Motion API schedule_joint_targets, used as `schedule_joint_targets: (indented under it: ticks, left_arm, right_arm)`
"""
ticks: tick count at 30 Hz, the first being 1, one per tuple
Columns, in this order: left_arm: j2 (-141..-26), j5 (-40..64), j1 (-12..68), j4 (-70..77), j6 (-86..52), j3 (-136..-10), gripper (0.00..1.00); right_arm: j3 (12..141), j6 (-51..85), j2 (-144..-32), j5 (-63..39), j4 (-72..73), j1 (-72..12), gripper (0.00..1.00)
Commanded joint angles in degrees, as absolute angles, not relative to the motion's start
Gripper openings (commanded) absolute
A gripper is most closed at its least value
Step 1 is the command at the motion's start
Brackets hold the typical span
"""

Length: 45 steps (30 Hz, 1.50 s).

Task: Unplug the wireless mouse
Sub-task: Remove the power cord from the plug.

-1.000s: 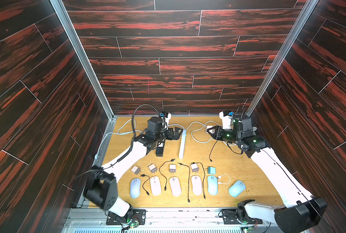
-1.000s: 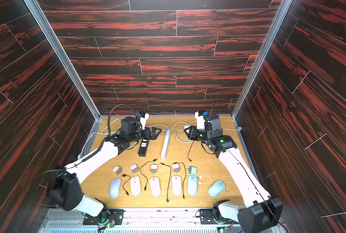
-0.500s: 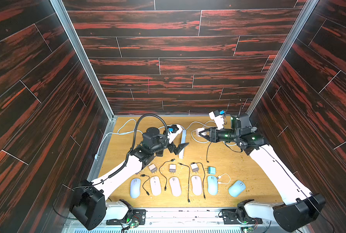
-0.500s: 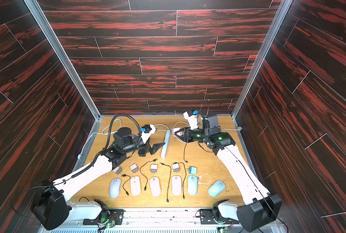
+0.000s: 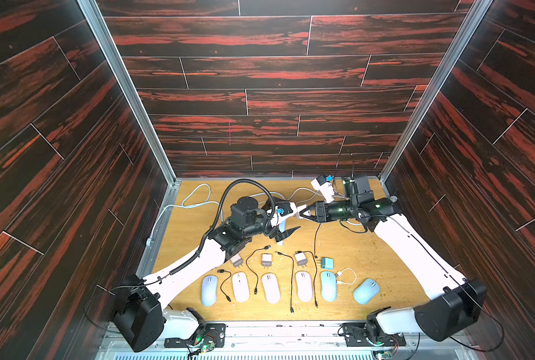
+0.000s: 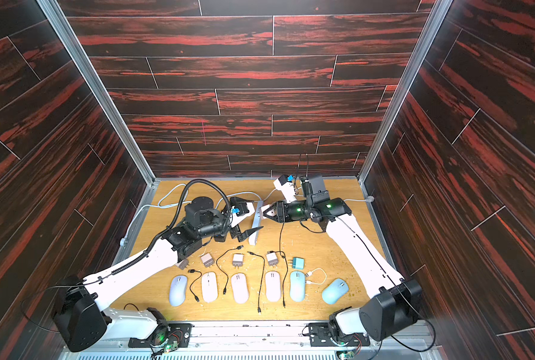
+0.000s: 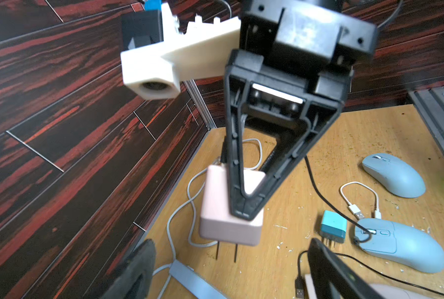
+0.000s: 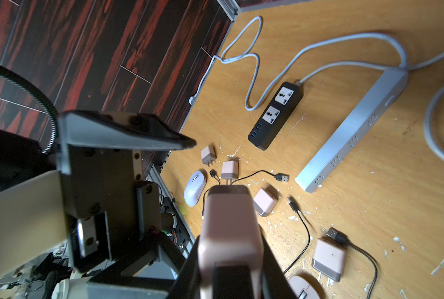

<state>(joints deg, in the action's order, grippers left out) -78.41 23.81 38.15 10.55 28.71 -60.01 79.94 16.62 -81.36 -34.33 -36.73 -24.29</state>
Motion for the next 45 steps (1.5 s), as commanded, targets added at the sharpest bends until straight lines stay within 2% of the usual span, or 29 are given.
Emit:
schedule_joint_targets:
  ticks: [1,18,22,26,34,36,37,38,39,41,42,43,45]
  left_arm:
    - [-79.48,21.58,38.96,9.45,30.54,-62.21,0.90]
    - [-81.56,17.42,41.40,7.87,34.54,-64.02,0.79]
    - [-81.65,17.47,41.48,8.68,34.13,-64.02,0.72]
    - [-81.56,18.03,41.49,8.79,33.44,-64.01,0.58]
    - [-81.37,17.94,41.55,8.96,32.87,-63.54,0.38]
    - [-81.13,18.19,41.55,8.81,32.72,-63.50,0.29]
    - [-81.05,18.31,41.56,8.86,32.77,-63.54,0.22]
    - [-80.91,18.32,41.55,8.89,32.69,-63.41,0.08]
    - [-80.83,18.23,41.50,9.06,32.57,-63.34,0.00]
    - [-80.46,18.55,41.53,9.92,31.52,-62.98,0.00]
    - [-80.10,18.50,41.56,10.81,30.47,-62.56,0.00]
    - [-79.59,18.37,41.57,12.02,28.83,-61.98,0.00]
    - [-78.89,18.28,41.52,13.08,27.70,-61.27,0.00]
  right_arm:
    - [81.07,16.22,-81.80,-36.52,-37.73,-25.17,0.00]
    - [80.77,17.06,-83.26,-38.15,-37.25,-26.59,0.00]
    - [81.21,17.00,-83.80,-37.77,-37.71,-26.98,0.00]
    - [81.06,17.17,-83.72,-37.54,-37.53,-27.24,0.00]
    - [80.34,17.74,-82.54,-37.32,-36.14,-27.24,0.00]
    - [80.35,17.88,-82.26,-37.07,-36.03,-27.25,0.00]
    - [80.41,17.78,-82.04,-36.71,-36.03,-27.25,0.00]
    - [80.53,17.84,-81.75,-35.78,-36.07,-27.25,0.02]
    - [80.67,18.04,-81.42,-33.88,-36.05,-27.25,0.15]
    - [81.01,18.76,-80.22,-27.73,-35.95,-27.20,0.51]
    - [80.80,19.09,-79.43,-25.25,-35.53,-27.18,0.61]
    - [80.28,19.49,-78.25,-23.00,-34.54,-27.04,0.66]
    - [77.85,20.04,-75.11,-20.78,-30.94,-26.58,0.67]
